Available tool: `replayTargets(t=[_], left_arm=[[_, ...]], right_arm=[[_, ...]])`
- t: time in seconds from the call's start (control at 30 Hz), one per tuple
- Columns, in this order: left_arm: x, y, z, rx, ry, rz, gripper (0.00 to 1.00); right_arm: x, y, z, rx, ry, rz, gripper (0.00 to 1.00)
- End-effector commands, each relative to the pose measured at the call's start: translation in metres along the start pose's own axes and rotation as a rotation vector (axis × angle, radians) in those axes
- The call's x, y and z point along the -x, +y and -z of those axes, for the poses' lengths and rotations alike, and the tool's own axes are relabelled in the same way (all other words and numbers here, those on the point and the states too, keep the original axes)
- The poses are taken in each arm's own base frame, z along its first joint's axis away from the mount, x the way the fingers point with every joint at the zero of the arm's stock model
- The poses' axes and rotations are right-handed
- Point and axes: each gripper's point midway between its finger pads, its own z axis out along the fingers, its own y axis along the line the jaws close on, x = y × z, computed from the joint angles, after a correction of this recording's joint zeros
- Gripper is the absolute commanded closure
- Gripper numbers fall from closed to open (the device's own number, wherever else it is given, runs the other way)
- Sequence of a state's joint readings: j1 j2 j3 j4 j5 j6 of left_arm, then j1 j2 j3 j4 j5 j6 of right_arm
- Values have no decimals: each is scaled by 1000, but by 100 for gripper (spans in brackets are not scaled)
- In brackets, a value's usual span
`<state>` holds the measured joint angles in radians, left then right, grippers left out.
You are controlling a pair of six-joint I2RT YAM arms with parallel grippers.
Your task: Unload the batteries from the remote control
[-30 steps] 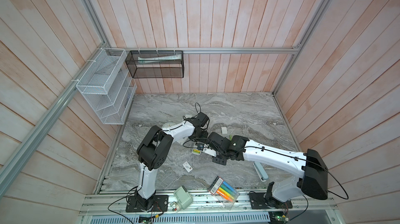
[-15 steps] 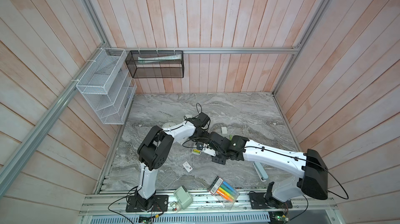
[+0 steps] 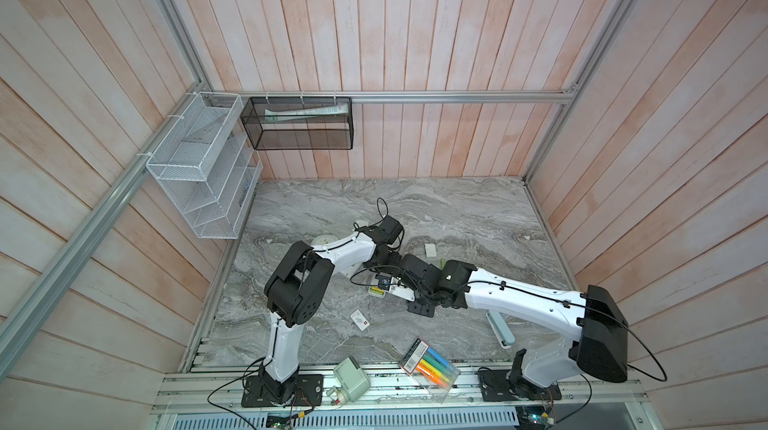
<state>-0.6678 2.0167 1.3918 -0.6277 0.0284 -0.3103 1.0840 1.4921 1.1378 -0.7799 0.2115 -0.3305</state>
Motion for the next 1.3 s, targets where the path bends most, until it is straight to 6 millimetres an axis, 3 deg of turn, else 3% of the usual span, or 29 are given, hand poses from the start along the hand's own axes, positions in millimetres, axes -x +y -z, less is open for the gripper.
replayTargets(t=[0.0,0.67,1.27], left_arm=[[-37,8,-27,21,142,14,29],[-37,6,-28,12,144,13,30],[-40,7,-32,13,152,16,34]], right_arm=[[4,2,0,8,-2,4,100],[4,4,-9,12,5,14,100],[2,-2,-3,-8,41,16,100]])
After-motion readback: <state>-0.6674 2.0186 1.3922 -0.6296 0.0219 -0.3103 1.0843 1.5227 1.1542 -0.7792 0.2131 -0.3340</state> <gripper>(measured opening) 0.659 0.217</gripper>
